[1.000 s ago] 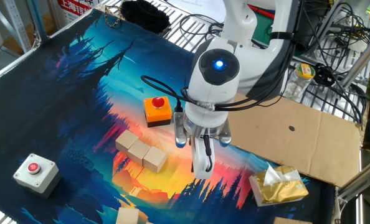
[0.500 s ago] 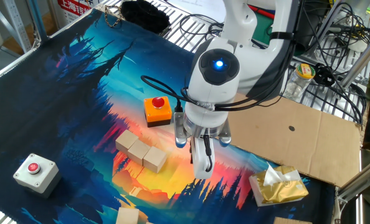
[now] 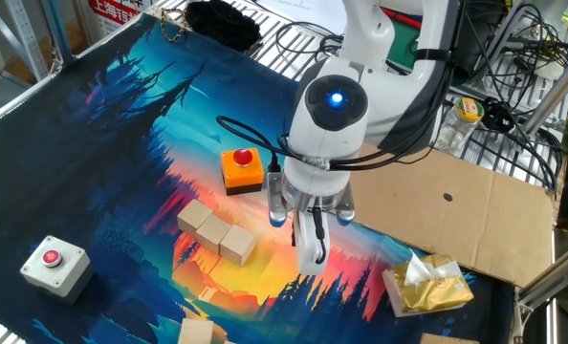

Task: Stack the blocks into a pyramid shape

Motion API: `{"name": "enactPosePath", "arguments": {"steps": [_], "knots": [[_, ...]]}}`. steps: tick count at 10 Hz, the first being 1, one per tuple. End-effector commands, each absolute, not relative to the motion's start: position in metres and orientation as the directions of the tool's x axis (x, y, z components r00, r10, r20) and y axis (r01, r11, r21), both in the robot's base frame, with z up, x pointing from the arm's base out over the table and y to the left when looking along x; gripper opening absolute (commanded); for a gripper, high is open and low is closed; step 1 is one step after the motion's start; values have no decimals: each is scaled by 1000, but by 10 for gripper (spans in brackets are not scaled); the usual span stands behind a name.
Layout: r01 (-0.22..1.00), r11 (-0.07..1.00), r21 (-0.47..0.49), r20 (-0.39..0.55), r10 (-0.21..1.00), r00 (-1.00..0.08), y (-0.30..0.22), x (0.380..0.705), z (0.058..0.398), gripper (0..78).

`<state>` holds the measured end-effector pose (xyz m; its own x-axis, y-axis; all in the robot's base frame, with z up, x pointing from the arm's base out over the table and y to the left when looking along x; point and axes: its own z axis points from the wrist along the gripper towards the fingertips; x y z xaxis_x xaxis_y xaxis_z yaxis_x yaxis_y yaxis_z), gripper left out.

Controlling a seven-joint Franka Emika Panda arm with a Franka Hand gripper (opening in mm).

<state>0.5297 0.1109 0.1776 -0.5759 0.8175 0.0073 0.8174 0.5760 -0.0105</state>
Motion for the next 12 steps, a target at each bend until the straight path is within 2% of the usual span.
{"name": "enactPosePath", "arguments": {"steps": [1,7,12], "knots": [[733,679,23,41,732,-680,111,530,179,11],[755,653,55,81,751,-656,111,530,179,11],[791,608,67,63,789,-611,111,530,179,11]]}}
